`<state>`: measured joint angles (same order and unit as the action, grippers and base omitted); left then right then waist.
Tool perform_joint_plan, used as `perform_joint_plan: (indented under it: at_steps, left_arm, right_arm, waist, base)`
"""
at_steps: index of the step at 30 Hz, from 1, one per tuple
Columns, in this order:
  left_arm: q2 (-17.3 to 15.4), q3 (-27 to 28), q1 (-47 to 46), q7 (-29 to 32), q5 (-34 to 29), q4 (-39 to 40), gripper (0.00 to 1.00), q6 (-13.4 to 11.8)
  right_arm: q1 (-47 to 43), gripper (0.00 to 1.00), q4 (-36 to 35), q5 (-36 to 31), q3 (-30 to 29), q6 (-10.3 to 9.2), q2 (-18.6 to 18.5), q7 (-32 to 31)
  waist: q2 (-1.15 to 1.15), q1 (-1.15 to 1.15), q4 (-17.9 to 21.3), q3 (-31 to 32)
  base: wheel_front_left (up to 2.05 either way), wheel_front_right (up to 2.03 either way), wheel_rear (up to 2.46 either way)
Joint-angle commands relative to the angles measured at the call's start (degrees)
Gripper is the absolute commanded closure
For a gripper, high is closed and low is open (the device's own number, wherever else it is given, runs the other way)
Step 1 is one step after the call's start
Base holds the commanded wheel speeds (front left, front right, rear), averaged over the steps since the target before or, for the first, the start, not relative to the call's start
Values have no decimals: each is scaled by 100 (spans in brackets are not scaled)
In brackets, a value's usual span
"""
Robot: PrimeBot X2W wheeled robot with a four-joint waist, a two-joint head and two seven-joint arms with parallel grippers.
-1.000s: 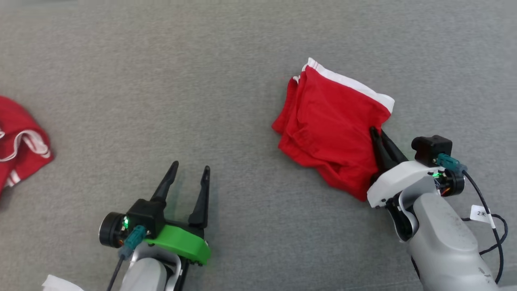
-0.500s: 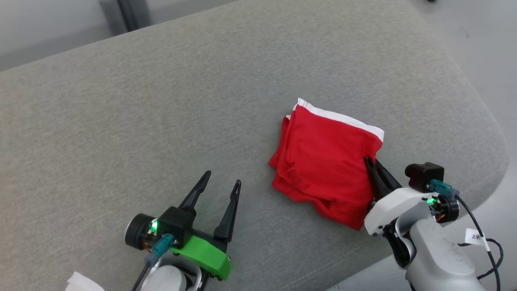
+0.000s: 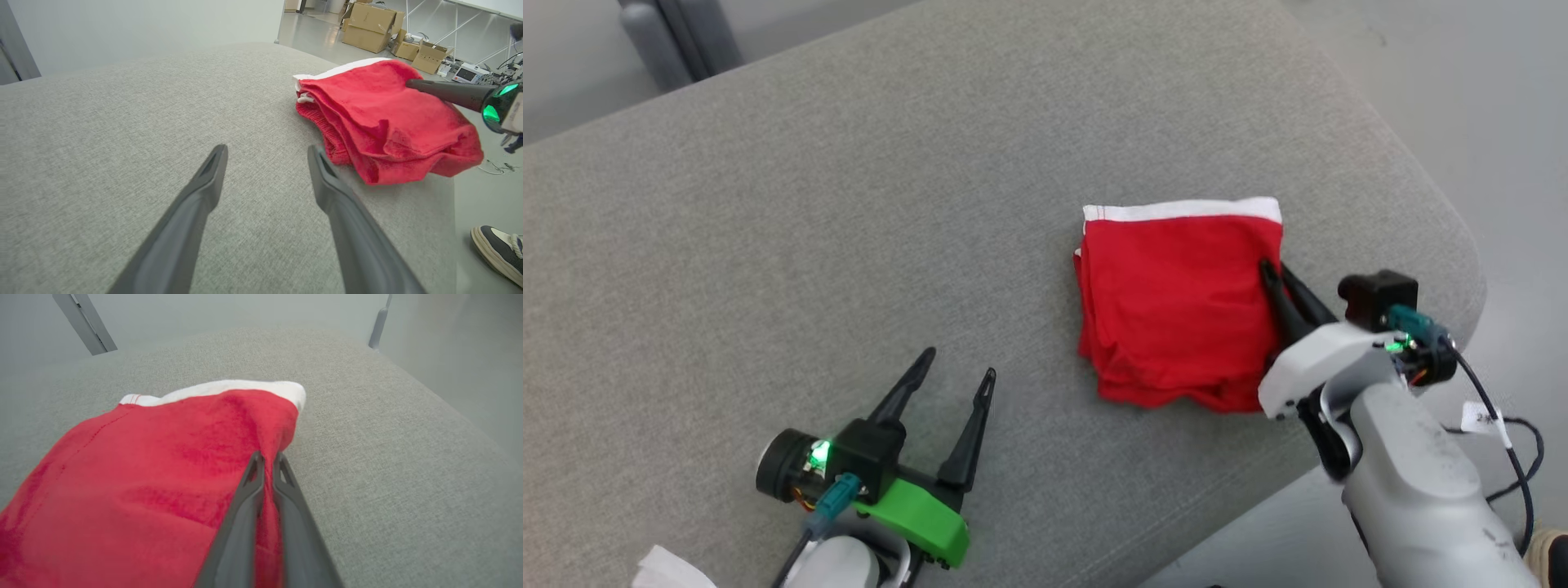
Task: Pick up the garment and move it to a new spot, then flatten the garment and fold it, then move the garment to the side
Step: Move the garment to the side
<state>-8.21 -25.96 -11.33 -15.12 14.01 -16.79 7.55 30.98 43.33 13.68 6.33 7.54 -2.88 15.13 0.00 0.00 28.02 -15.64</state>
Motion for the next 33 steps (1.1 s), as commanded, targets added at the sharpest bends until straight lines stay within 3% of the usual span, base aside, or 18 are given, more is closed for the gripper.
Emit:
perform_joint_plan:
  at_steps: [1, 7, 13, 20, 25, 26, 27, 33]
  left_arm:
    - [-101, -5, -158, -3, -3, 46, 0, -13]
    - [-348, 1, -457, -3, 28, 152, 0, -13]
    - [-532, -3, -765, -3, 47, 261, 0, -13]
    - [-631, 147, -986, 3, 93, 283, 0, -13]
    - [-649, 246, -973, 11, 119, 179, 0, -13]
    - [-652, 257, -957, 12, 117, 154, 0, -13]
    - [-647, 257, -963, 24, 116, 131, 0, -14]
    - [-575, 317, -927, 31, 130, 7, 0, -14]
  right_arm:
    - [224, 100, 60, -158, -61, -11, -6, 1]
    - [1281, 100, 711, -735, -338, -11, -164, -57]
    - [2260, 100, 1376, -1167, -731, -11, -815, -255]
    - [2863, 100, 1622, -2005, -1944, -11, -1875, -351]
    - [2926, 100, 1217, -2878, -2856, -11, -1896, -422]
    - [2897, 83, 1115, -2989, -3008, -11, -1845, -432]
    - [2916, 0, 1039, -3081, -3208, -11, -1870, -434]
    - [2931, 0, 494, -3702, -3908, -11, -1495, -153]
  waist:
    - [0, 0, -313, -377]
    - [0, 0, -716, -971]
    - [0, 0, -1091, -1478]
    - [0, 0, -1432, -1751]
    - [0, 0, -1516, -1754]
    - [0, 0, -1518, -1748]
    - [0, 0, -1529, -1750]
    - [0, 0, -1553, -1609]
  base:
    - [0, 0, 0]
    - [0, 0, 0]
    - [0, 0, 0]
    - [0, 0, 0]
    - [0, 0, 0]
    - [0, 0, 0]
    - [0, 0, 0]
    - [0, 0, 0]
